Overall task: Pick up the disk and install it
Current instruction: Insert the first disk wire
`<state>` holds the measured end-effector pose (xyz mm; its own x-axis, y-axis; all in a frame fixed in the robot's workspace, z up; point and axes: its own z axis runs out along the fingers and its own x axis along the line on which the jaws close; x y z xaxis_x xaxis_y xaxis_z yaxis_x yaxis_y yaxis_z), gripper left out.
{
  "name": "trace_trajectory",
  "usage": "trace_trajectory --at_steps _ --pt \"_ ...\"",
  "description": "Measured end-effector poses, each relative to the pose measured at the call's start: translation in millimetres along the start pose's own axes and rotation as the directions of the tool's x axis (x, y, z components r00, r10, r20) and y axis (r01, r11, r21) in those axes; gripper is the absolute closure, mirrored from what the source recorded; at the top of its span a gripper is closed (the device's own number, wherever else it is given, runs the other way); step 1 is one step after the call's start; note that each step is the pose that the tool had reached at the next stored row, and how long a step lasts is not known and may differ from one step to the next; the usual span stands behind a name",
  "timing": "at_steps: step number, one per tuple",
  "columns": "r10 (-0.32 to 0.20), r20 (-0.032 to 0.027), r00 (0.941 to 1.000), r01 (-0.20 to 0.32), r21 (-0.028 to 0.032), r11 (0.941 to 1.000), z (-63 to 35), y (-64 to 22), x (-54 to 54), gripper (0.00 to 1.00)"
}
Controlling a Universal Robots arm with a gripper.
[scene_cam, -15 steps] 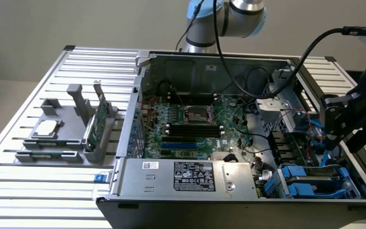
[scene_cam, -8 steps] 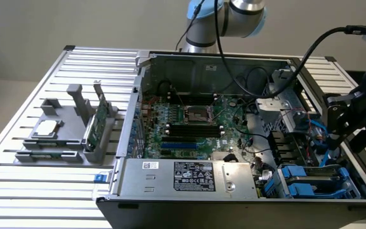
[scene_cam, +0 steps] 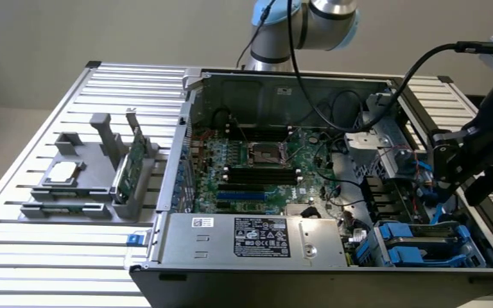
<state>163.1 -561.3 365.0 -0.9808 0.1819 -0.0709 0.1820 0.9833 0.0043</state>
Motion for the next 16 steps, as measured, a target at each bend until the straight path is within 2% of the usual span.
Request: trace_trajectory --at_steps 6,12,16 --pt "0.004 0.0024 1.0 -0.004 -0.0002 1.0 2.3 6.4 12.4 0.58" --pt "0.025 0.0026 0.9997 -0.025 0.0019 0.9997 0.4 7.0 12.9 0.58" --pt "0.042 -0.0018 0.9991 -0.042 0.004 0.9991 -1.6 6.6 12.7 0.58"
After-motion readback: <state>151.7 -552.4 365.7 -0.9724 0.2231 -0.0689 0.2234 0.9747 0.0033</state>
